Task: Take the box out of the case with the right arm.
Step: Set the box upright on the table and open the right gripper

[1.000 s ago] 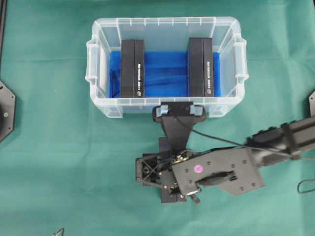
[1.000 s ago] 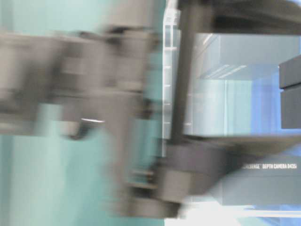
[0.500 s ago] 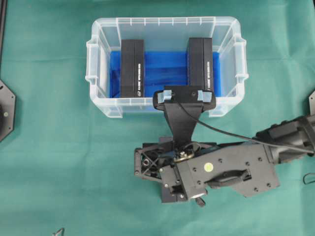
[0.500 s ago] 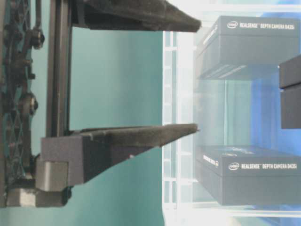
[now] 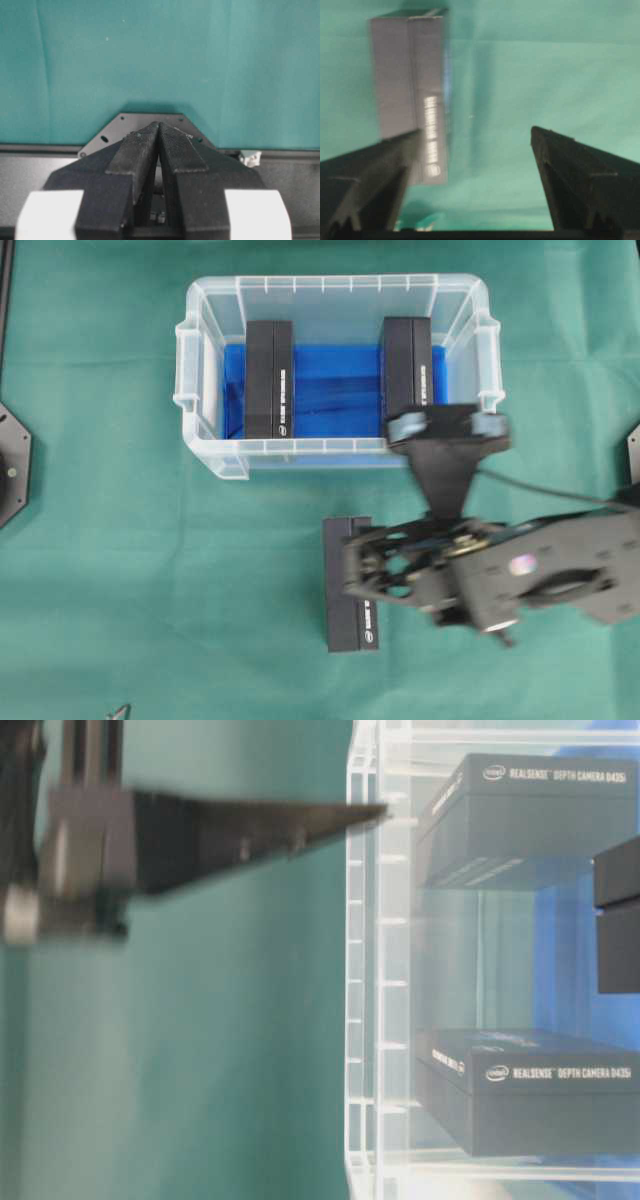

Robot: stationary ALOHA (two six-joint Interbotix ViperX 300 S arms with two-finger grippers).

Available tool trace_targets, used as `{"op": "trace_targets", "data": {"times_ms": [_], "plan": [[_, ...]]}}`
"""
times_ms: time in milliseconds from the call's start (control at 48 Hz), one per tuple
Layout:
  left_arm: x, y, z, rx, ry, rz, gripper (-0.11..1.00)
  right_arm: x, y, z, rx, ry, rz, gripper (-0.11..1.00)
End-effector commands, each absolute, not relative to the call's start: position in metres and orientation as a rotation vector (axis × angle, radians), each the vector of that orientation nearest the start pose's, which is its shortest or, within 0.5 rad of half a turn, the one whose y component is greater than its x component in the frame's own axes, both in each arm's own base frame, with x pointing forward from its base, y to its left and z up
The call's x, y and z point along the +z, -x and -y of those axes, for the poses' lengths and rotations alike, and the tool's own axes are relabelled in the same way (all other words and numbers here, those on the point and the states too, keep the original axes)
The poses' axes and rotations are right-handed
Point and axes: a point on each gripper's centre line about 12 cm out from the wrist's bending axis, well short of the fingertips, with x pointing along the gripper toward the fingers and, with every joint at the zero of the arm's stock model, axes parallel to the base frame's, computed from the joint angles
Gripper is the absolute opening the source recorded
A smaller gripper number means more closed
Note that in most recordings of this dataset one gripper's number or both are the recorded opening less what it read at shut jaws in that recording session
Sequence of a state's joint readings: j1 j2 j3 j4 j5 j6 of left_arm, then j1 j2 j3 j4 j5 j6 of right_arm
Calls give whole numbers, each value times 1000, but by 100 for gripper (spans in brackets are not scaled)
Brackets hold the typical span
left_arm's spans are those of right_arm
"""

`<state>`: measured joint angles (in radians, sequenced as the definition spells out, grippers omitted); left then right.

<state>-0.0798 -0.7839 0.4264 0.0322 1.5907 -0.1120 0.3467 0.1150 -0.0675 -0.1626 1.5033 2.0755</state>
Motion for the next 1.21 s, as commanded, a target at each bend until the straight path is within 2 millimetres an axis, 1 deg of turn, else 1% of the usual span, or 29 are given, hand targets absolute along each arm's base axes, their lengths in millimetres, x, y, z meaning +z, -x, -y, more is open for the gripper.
{"op": "trace_targets", "data": {"times_ms": [0, 313, 417, 479, 563, 667, 834, 980, 1000, 1188], "plan": [[379, -152, 8, 27, 28, -1216, 0, 304, -354, -112, -1276, -1279, -956, 89], [379, -151, 8, 22, 24, -1215, 0, 304, -276, -106, -1283, -1287, -978, 89], [380, -150, 8, 22, 24, -1213, 0, 302, -256, -107, -1295, -1304, -989, 89], [380, -151, 8, 22, 24, -1215, 0, 302, -247, -105, -1296, -1317, -990, 89], [380, -151, 8, 22, 24, -1213, 0, 303, -242, -101, -1289, -1317, -981, 88], [380, -151, 8, 22, 24, -1213, 0, 304, -242, -95, -1284, -1305, -950, 87], [379, -151, 8, 22, 24, -1215, 0, 305, -243, -76, -1287, -1292, -945, 87], [379, -151, 8, 22, 22, -1215, 0, 304, -243, -43, -1288, -1262, -954, 87], [379, -151, 8, 22, 22, -1215, 0, 304, -243, -34, -1285, -1258, -954, 87], [379, -151, 8, 21, 23, -1215, 0, 305, -239, 14, -1297, -1227, -956, 87]]}}
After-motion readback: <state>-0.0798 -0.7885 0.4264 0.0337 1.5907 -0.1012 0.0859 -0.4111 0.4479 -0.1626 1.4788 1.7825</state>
